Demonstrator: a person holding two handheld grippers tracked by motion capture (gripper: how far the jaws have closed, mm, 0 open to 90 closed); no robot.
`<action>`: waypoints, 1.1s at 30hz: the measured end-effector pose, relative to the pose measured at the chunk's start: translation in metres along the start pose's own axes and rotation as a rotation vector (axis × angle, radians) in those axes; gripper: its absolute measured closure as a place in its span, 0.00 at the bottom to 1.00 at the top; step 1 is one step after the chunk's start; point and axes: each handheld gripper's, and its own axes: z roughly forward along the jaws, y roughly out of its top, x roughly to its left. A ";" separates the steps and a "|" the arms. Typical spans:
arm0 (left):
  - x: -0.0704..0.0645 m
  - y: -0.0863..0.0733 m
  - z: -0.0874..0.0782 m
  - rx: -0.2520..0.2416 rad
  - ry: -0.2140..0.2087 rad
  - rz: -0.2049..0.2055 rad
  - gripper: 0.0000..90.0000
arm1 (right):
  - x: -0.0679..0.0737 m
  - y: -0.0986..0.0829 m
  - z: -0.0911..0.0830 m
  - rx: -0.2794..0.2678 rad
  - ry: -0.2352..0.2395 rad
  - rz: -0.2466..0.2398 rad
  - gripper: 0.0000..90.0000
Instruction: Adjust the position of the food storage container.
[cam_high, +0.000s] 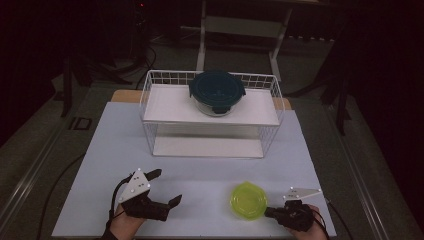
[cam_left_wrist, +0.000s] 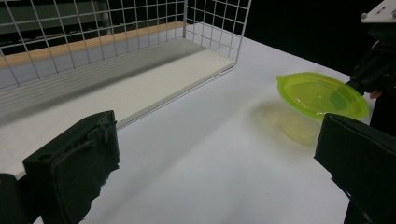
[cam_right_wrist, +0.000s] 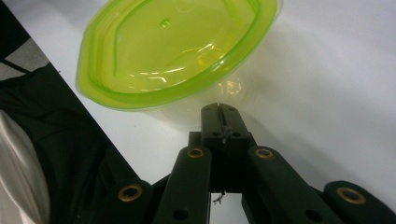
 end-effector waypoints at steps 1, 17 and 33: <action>0.000 0.000 0.000 0.001 0.000 -0.001 0.00 | 0.000 0.001 0.001 -0.001 -0.004 -0.005 1.00; 0.001 0.000 0.000 0.003 0.002 -0.001 0.00 | 0.008 0.000 0.011 0.040 0.019 -0.016 1.00; 0.002 0.000 -0.001 -0.003 0.004 0.000 0.00 | 0.025 0.029 0.044 0.068 0.064 -0.082 1.00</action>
